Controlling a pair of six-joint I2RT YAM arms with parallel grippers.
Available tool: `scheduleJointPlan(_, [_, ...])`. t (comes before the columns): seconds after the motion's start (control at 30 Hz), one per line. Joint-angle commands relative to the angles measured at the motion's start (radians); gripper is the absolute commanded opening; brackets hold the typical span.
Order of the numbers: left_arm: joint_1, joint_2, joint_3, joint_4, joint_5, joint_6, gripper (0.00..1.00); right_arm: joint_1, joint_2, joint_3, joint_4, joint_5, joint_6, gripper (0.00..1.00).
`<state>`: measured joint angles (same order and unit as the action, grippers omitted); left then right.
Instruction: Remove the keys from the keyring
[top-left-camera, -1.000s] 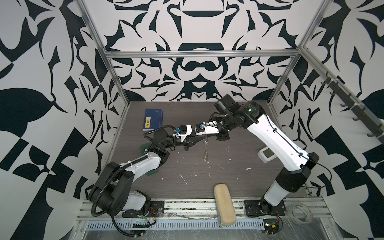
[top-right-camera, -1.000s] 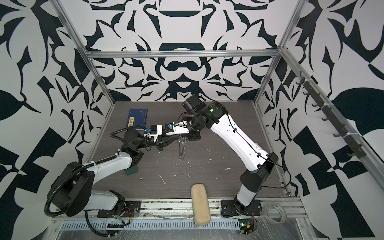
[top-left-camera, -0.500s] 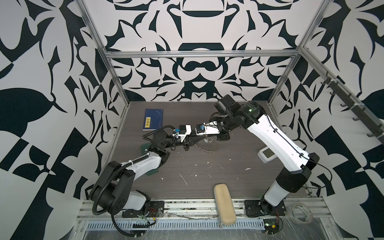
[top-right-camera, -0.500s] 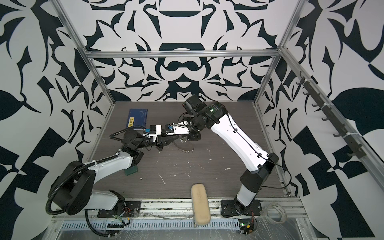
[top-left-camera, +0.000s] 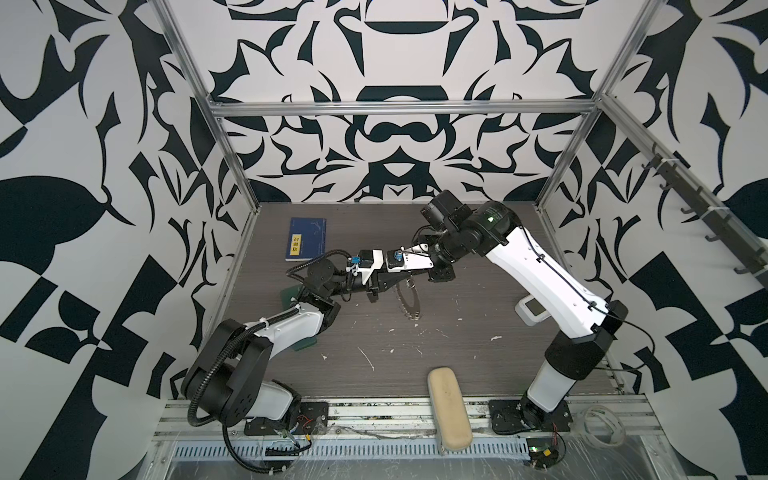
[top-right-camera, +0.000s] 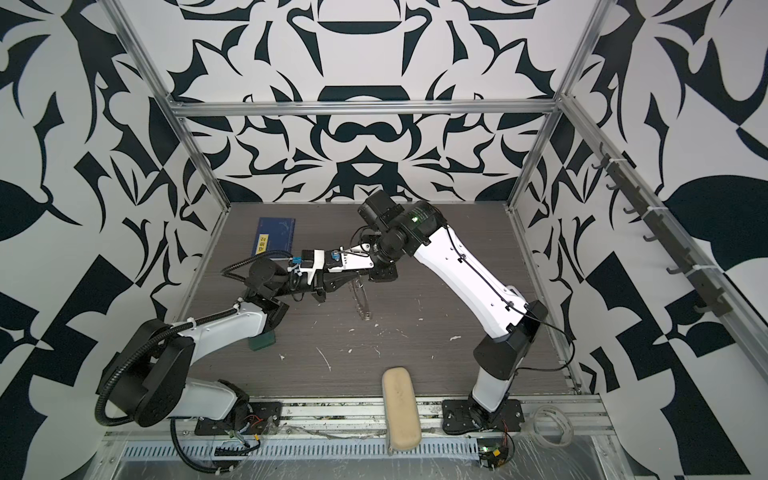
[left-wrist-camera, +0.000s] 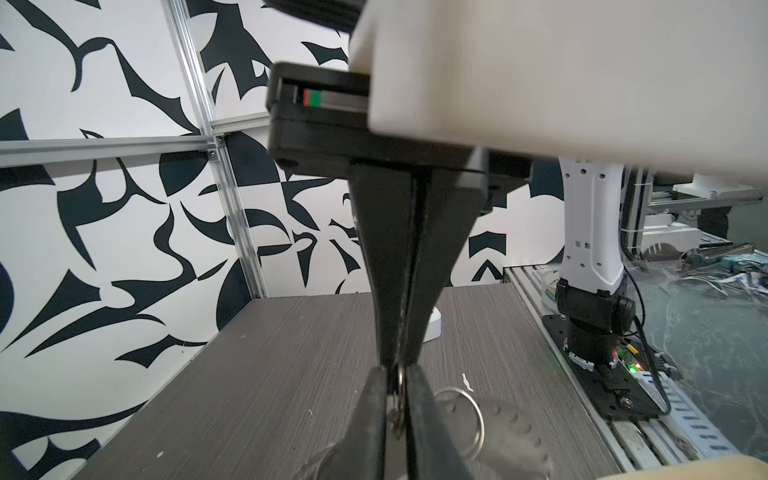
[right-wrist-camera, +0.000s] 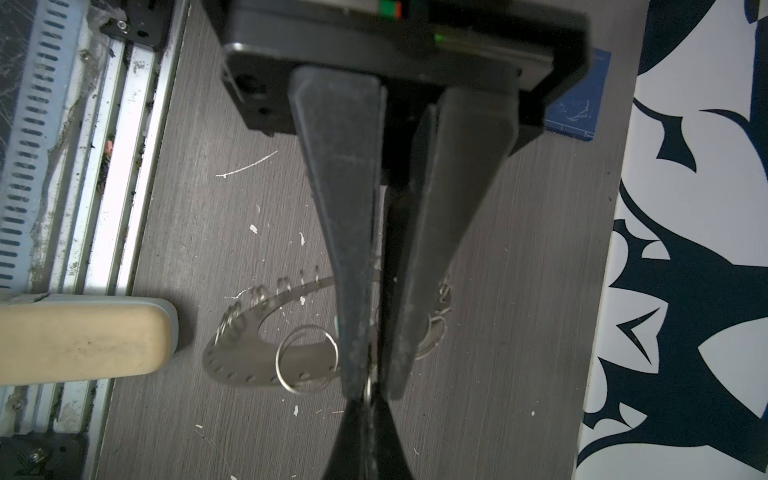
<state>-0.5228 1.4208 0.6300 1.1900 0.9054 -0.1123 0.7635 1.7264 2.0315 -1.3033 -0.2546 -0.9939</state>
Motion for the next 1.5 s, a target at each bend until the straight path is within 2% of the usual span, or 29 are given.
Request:
scheduleJointPlan(0.0, [0.003, 0.007, 0.017, 0.047, 0.010, -0.024, 0.09, 0.010, -0.011, 0.052, -0.004, -0.012, 0.003, 0.00])
scheduleJointPlan(0.07, [0.003, 0.006, 0.013, 0.046, 0.011, -0.024, 0.00, 0.011, -0.011, 0.058, -0.002, -0.026, 0.002, 0.00])
scheduleJointPlan(0.33, [0.003, -0.007, -0.006, 0.043, -0.023, -0.015, 0.00, 0.011, -0.034, 0.041, 0.022, -0.028, 0.010, 0.00])
scheduleJointPlan(0.37, [0.007, -0.009, -0.010, 0.061, -0.032, -0.027, 0.00, 0.011, -0.046, 0.023, 0.034, -0.009, 0.018, 0.04])
scheduleJointPlan(0.43, [0.016, -0.007, -0.003, 0.100, -0.033, -0.070, 0.00, 0.010, -0.083, -0.033, 0.061, 0.033, 0.023, 0.22])
scheduleJointPlan(0.57, [0.038, 0.013, 0.001, 0.214, -0.026, -0.165, 0.00, -0.012, -0.196, -0.201, 0.174, 0.069, 0.048, 0.33])
scheduleJointPlan(0.63, [0.049, 0.021, 0.002, 0.250, -0.019, -0.200, 0.00, -0.036, -0.258, -0.295, 0.255, 0.068, 0.062, 0.38])
scheduleJointPlan(0.77, [0.058, 0.007, -0.001, 0.248, -0.018, -0.205, 0.00, -0.073, -0.360, -0.467, 0.433, 0.015, 0.123, 0.40])
scheduleJointPlan(0.9, [0.064, -0.010, -0.001, 0.244, -0.026, -0.214, 0.00, -0.111, -0.477, -0.685, 0.728, -0.099, 0.240, 0.39])
scheduleJointPlan(1.0, [0.064, -0.021, 0.009, 0.221, -0.033, -0.231, 0.00, -0.113, -0.539, -0.828, 0.939, -0.136, 0.310, 0.39])
scheduleJointPlan(1.2, [0.064, -0.078, 0.045, 0.025, -0.124, -0.246, 0.00, -0.114, -0.588, -1.008, 1.228, -0.124, 0.433, 0.39])
scheduleJointPlan(1.33, [0.063, -0.138, 0.071, -0.162, -0.173, -0.190, 0.00, -0.108, -0.593, -1.085, 1.405, -0.093, 0.523, 0.40])
scheduleJointPlan(1.47, [0.064, -0.191, 0.068, -0.208, -0.197, -0.165, 0.00, -0.084, -0.579, -1.140, 1.539, -0.069, 0.582, 0.46])
